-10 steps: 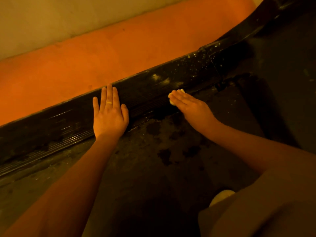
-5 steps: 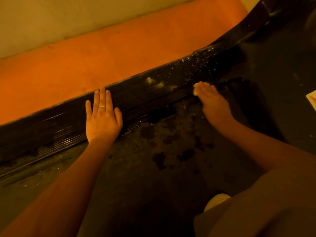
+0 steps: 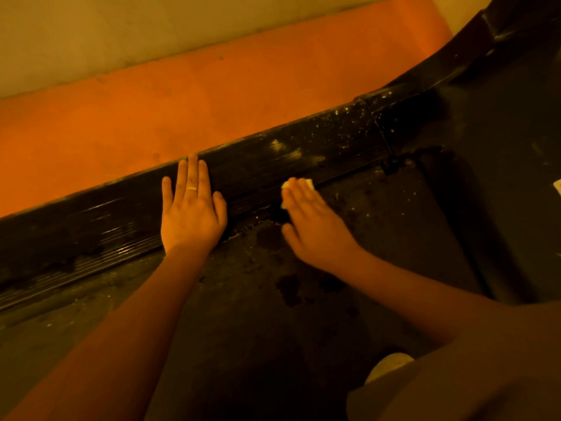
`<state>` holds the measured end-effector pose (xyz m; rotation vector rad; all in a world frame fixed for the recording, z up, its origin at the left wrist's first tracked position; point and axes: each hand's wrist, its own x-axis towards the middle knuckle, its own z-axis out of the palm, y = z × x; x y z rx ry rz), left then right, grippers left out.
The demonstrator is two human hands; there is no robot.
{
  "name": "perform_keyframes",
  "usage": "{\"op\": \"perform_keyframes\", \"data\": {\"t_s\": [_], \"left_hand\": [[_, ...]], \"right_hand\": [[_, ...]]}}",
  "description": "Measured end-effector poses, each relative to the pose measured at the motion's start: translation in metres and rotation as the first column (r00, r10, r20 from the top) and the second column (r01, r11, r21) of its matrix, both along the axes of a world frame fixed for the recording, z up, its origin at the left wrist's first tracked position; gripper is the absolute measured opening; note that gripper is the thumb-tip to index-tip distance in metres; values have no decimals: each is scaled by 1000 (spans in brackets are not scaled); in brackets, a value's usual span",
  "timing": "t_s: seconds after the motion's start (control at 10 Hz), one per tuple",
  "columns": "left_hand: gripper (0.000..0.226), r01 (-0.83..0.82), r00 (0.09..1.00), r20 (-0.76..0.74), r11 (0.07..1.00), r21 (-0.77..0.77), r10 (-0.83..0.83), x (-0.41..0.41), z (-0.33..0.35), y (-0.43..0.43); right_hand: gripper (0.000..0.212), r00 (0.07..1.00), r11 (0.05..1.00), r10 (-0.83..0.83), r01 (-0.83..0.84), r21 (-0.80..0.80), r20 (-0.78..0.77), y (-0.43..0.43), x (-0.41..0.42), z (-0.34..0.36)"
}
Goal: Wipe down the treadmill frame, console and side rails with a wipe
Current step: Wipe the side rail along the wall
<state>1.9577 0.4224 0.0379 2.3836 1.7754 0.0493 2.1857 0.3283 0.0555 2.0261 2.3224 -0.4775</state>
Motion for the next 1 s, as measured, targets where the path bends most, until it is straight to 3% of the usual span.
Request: {"op": "perform_keyframes", "data": {"t_s": [0.2, 0.5, 0.7, 0.8, 1.0], "left_hand": [[66, 0, 1000, -3, 1000, 6, 0, 0, -2, 0], [65, 0, 1000, -5, 1000, -7, -1, -1, -1, 0], [66, -5, 1000, -1, 1000, -3, 5, 1, 0, 0], [66, -3, 1000, 4, 1000, -4, 3, 0, -1, 1], [66, -6, 1000, 12, 1000, 3, 6, 0, -1, 0]], "right_hand": [[78, 995, 995, 101, -100, -18, 17, 19, -22, 0], [77, 968, 967, -252, 252, -49, 3, 28, 32, 1], [76, 995, 994, -103, 102, -25, -11, 26, -4, -1], [75, 979, 979, -203, 203, 3, 13, 29, 15, -4], [76, 832, 833, -552, 554, -21, 45, 39, 102, -3]]}}
